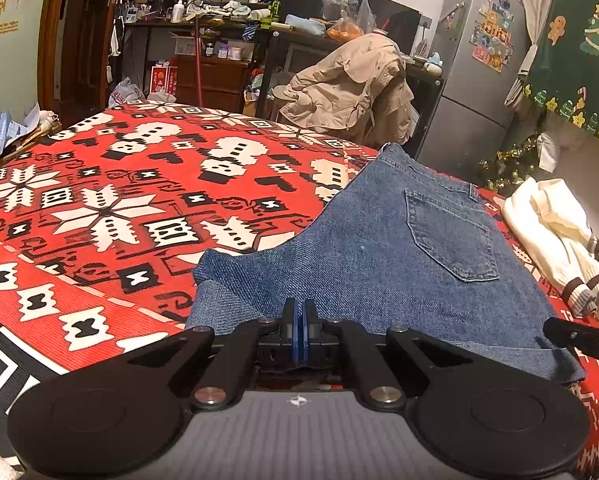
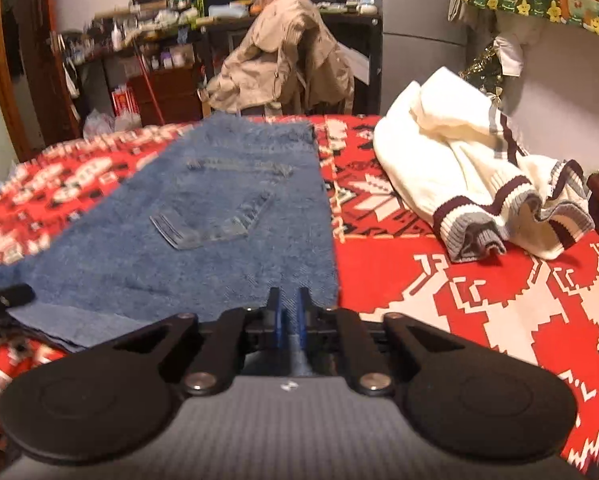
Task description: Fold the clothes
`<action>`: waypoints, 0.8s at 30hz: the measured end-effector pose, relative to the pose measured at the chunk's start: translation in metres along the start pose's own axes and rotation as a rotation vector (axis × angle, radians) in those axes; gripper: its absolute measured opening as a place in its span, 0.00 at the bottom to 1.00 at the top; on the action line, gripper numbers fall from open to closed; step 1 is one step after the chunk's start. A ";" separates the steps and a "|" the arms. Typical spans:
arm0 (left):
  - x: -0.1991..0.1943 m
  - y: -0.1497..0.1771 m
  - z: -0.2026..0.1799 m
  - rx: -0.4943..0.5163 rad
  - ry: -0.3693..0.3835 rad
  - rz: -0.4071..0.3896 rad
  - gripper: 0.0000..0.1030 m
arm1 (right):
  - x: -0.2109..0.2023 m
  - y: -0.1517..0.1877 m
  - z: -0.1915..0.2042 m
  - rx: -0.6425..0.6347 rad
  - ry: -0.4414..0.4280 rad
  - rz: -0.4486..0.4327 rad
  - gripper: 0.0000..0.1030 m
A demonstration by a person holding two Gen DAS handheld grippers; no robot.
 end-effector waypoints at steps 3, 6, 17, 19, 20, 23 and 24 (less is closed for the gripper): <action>0.000 0.001 0.000 0.001 0.000 0.002 0.05 | -0.007 0.000 0.006 -0.016 -0.016 -0.008 0.13; 0.000 0.000 0.000 0.003 0.000 0.003 0.05 | -0.004 0.011 0.004 -0.031 -0.008 0.012 0.10; -0.031 -0.030 0.008 -0.095 0.086 0.063 0.31 | -0.038 0.015 -0.045 0.232 -0.121 0.022 0.26; -0.038 -0.041 0.020 -0.084 0.083 0.078 0.32 | -0.035 0.021 -0.051 0.308 -0.171 0.043 0.30; -0.038 -0.045 0.028 -0.101 0.083 0.092 0.33 | -0.033 0.024 -0.052 0.345 -0.197 0.054 0.30; -0.037 -0.056 0.056 -0.195 0.097 0.153 0.36 | -0.025 0.032 -0.055 0.455 -0.273 0.086 0.35; -0.034 -0.057 0.065 -0.230 0.096 0.172 0.37 | -0.022 0.035 -0.056 0.491 -0.299 0.097 0.39</action>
Point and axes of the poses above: each gripper's, at about its wrist camera, not at the fingertips, and x roughly the way its jaws point, z to its left, y to its underside, the point moved 10 cm from there along x, roughly the way its jaws point, and after that the axes turned 11 degrees about -x, right-handed, at the moved point
